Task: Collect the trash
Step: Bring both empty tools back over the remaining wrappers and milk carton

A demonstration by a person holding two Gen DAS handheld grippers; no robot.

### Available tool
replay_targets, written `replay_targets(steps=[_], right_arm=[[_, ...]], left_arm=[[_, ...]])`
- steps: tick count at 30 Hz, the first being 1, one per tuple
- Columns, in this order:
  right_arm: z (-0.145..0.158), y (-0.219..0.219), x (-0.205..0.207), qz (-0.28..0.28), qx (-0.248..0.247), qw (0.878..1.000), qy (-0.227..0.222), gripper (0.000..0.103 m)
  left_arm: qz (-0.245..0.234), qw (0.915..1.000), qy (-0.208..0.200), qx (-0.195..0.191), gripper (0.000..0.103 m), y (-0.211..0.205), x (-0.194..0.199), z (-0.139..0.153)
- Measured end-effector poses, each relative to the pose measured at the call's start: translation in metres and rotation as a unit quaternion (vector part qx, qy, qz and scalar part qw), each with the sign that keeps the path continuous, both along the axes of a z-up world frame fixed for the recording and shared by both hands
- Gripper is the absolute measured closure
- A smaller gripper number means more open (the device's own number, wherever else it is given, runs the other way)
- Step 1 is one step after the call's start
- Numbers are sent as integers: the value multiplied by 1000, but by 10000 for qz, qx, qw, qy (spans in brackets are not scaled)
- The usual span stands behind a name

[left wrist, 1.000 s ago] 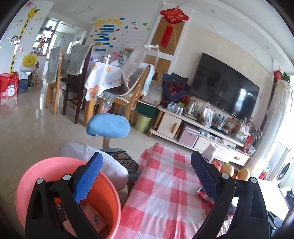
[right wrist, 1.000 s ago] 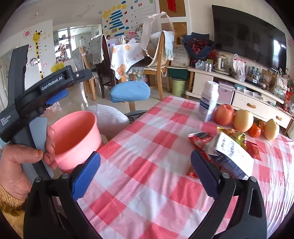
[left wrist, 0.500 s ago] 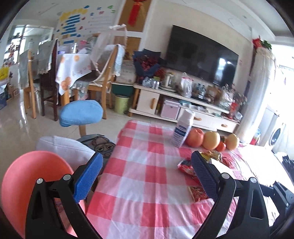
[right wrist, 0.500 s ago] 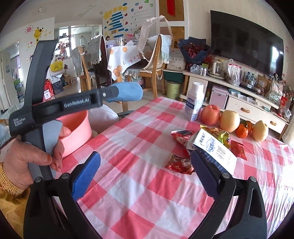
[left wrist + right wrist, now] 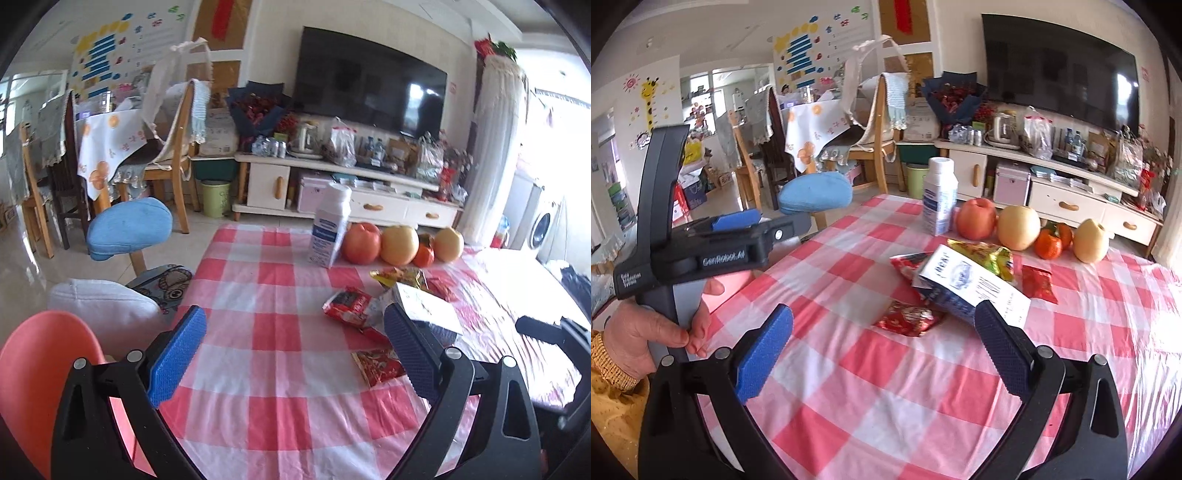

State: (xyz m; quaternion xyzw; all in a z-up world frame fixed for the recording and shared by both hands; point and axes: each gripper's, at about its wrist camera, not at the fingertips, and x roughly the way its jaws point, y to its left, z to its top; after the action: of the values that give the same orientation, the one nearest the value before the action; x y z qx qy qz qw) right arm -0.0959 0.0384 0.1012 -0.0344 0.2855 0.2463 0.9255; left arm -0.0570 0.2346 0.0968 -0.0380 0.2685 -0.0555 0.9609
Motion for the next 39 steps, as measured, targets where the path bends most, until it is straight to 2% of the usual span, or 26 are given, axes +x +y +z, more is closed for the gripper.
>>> replay_targets(steps=[14,19,26,30,34,39], right_arm=[[-5,-54,22,-374,222,9989,153,4],[-5,-88,40,-725,503,9956,322,4],[-19,-125,75,-1257,612,9878,686,4],[-35,-142,98,-1547,658,9811,957,4],[-49,-148,117,-1602,716,9774,1181,4],[-58,-143,133,-1501,561,9790,1262,4]], left_arm=[[-730,9953,475,424,7,-56,13,-22],[-978,9909,671,636,7,-76,18,-34],[-1326,9834,1081,604,7,-100,30,-54],[-1305,9816,1282,549,7,-107,39,-64],[-1211,9808,1475,408,7,-109,47,-73],[-1119,9797,1635,310,7,-111,52,-79]])
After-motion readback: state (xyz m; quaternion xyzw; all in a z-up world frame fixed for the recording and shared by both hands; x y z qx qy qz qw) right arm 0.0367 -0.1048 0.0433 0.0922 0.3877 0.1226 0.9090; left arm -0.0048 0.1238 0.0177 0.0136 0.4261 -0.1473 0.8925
